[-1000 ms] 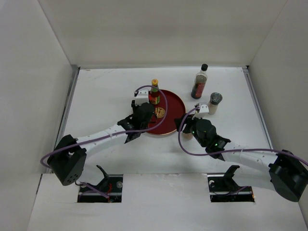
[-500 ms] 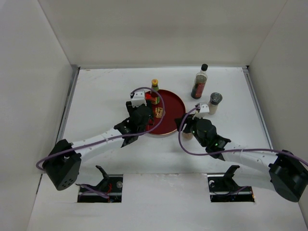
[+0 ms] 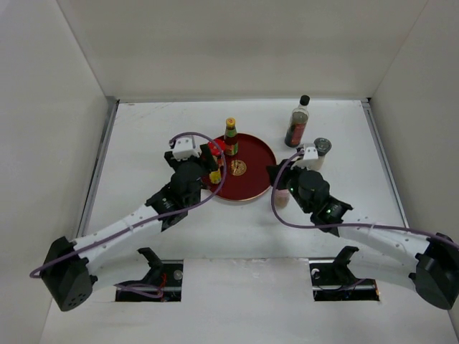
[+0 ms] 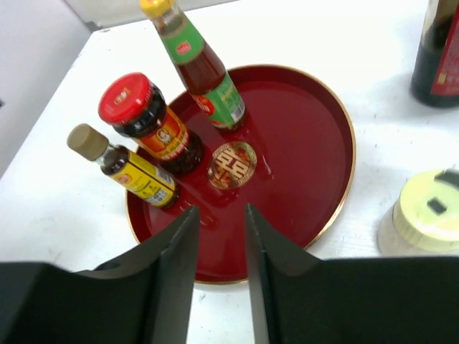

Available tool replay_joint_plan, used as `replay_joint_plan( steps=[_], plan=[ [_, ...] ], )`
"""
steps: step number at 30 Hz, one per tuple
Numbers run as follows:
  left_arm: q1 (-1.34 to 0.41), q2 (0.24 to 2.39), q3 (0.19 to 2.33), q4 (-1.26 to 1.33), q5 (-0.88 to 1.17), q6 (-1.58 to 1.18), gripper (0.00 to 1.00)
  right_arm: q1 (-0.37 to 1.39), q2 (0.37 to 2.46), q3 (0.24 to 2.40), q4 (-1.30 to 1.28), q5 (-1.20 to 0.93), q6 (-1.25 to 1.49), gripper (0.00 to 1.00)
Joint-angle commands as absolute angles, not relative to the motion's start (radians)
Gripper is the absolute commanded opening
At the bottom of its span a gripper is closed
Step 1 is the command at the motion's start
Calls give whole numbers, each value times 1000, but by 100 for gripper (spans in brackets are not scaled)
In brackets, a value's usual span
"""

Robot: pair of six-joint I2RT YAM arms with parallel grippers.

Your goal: Organize the condiment bottles

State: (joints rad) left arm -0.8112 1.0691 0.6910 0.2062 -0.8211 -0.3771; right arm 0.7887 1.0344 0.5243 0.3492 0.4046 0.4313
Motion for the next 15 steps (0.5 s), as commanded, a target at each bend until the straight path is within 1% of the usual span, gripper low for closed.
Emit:
replay_joint_plan(
  steps=[1, 3, 4, 5, 8, 10, 12, 15],
  plan=[
    [-782, 945, 643, 258, -873, -354, 70, 742, 1038, 679, 258, 434, 391, 35],
    [-768, 895, 608, 255, -867, -353, 71, 699, 1064, 759, 200, 443, 374, 37],
    [-766, 875, 586, 259, -865, -353, 72, 677, 1084, 799, 174, 449, 364, 40],
    [-762, 853, 565, 261, -864, -356, 73, 651, 1107, 837, 149, 457, 348, 44],
    [-759, 801, 494, 293, -864, -368, 74, 578, 1196, 954, 85, 495, 316, 67],
    [-759, 775, 448, 319, -864, -370, 75, 529, 1261, 1017, 58, 523, 299, 78],
    [-763, 750, 405, 347, -870, -377, 77, 484, 1325, 1077, 20, 538, 284, 83],
    [-751, 718, 341, 408, -871, -382, 77, 436, 1400, 1144, -24, 554, 281, 87]
  ],
)
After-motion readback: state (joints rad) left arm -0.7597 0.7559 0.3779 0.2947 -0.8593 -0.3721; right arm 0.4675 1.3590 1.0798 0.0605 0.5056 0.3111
